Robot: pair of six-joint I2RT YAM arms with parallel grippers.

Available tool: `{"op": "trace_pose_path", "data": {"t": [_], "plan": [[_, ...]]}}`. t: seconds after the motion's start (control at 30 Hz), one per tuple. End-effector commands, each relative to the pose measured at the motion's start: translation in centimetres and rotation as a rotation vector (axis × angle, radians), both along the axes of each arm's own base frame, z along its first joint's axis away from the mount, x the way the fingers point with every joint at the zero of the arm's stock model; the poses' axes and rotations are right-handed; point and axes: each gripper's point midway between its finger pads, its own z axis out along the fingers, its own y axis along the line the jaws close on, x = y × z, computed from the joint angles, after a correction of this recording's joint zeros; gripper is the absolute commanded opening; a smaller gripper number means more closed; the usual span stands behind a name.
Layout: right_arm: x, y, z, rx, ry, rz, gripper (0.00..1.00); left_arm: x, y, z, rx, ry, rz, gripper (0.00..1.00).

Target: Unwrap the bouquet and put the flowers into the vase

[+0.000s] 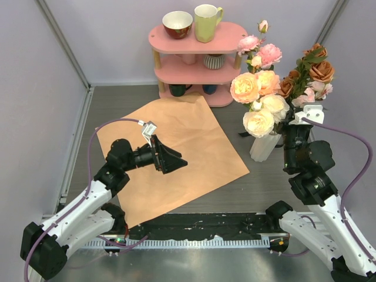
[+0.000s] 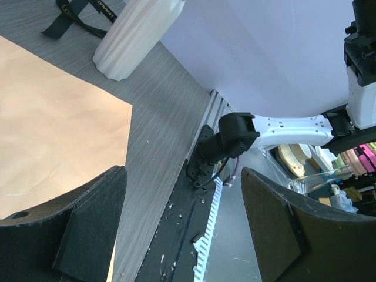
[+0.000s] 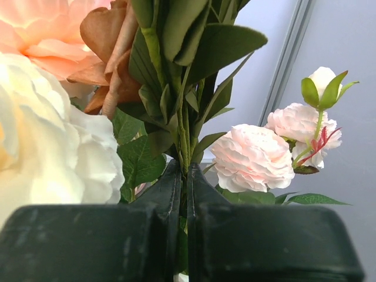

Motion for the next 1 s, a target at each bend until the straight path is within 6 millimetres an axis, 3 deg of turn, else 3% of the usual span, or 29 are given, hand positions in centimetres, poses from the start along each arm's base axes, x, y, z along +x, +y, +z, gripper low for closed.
{"op": "trace_pose_path", "data": {"t": [0.0,0.3,0.37,0.63,0.67,0.73,0.83,0.93,0.97], "plan": [[-0.9,-1.1,1.5,0.065,-0.069,-0.029,0.02,-0.5,0.0,1.3,-0.03,-0.059,-0.011,0.82],[-0.9,-1.1,-0.6,0.101,-0.005,-0.028,0.16,-0.6,0.0,1.4,-0.029,-0.062,-0.011,0.82],[-0.8,-1.1,-0.9,0.101,0.006,-0.032,0.25,-0.6,-0.1,1.3,-0.025,-0.061,-0.011,0.82],[-1.3,-1.3,-1.0,0.116,0.024,-0.031,0.42,-0.5,-0.1,1.0,-0.018,-0.056,-0.009,0.82],[-1.3,-1.3,-1.0,0.118,0.024,-0.029,0.51,-0.5,-0.1,1.1,-0.019,-0.057,-0.009,0.82],[-1.3,-1.3,-1.3,0.118,0.035,-0.029,0.53,-0.4,-0.2,1.0,-0.018,-0.058,-0.01,0.82],[-1.5,-1.5,-1.4,0.122,0.031,-0.038,0.46,-0.4,-0.2,1.0,-0.017,-0.056,-0.01,0.82],[-1.2,-1.7,-1.7,0.116,0.029,-0.059,0.21,-0.4,-0.2,1.0,-0.017,-0.056,-0.008,0.82],[-1.0,-1.6,-1.9,0.109,0.034,-0.062,0.05,-0.5,-0.2,1.0,-0.019,-0.059,-0.011,0.82]]}}
